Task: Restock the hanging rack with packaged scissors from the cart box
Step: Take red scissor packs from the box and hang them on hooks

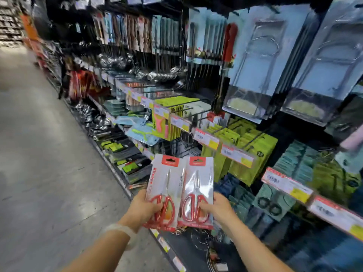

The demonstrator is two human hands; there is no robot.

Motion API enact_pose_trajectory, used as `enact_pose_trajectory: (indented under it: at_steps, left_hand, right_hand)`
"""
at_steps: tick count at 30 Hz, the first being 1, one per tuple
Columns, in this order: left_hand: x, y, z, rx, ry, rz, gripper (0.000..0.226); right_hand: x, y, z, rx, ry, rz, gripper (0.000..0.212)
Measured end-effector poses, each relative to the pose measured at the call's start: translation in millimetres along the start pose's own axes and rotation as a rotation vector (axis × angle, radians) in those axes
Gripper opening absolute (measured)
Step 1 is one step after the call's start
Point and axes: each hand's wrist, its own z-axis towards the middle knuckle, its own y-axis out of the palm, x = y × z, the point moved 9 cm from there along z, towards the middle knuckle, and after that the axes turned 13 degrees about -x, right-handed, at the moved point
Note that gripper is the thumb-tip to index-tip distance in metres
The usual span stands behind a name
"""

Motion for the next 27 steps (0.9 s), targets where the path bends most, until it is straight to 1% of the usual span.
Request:
enact_pose_trajectory:
  at_steps: [4,8,10,15,17,18,21,22,23,25,27]
  left_hand:
    - [11.4,-17.0,45.8,-0.009,-0.008,0.027,0.032]
    - [34.7,-37.6,94.4,-0.033,0.013,0.046,0.022]
    - [45.7,-53.0,118.7,-0.055,0.031,0.063,0.019]
    - [69.9,-97.0,167.4,-0.150,0.026,0.169,0.026]
    - [78.7,-111.6,188.0,-0.187,0.019,0.195,0.033]
    - [83.4,-116.2,195.7,-0.210,0.022,0.198,0.032]
    - [87.7,-126.7,213.3,-0.223,0.032,0.182,0.017]
    - [87.4,-126.8,216.5,-0.241,0.036,0.171,0.017]
    - [86.8,-126.1,218.5,-0.268,0.036,0.166,0.019]
    - [80.5,-124.4,224.2,-0.332,0.012,0.168,0.028]
    - [76.9,-123.5,229.1,-0.379,-0.010,0.167,0.033]
  right_hand:
    - [-9.5,3.7,36.7,0.052,0.039,0.017,0.032]
    - [-29.2,7.1,77.2,0.097,0.027,0.080,0.026]
    - [-44.2,8.6,94.4,0.159,0.016,0.084,0.025]
    - [-78.0,26.6,138.7,0.251,0.014,0.072,0.023]
    - [-92.9,29.3,154.0,0.287,-0.003,0.071,0.029]
    - [-95.2,29.7,161.1,0.308,-0.006,0.105,0.032]
    - [-93.4,36.3,170.2,0.353,0.013,0.173,0.038]
    - [-90.8,39.7,171.7,0.367,0.023,0.179,0.039]
    - [-87.7,43.1,172.5,0.374,0.036,0.189,0.039]
    - [-83.8,51.2,172.7,0.363,0.056,0.235,0.031]
    - [-85.0,55.9,171.9,0.345,0.059,0.267,0.024]
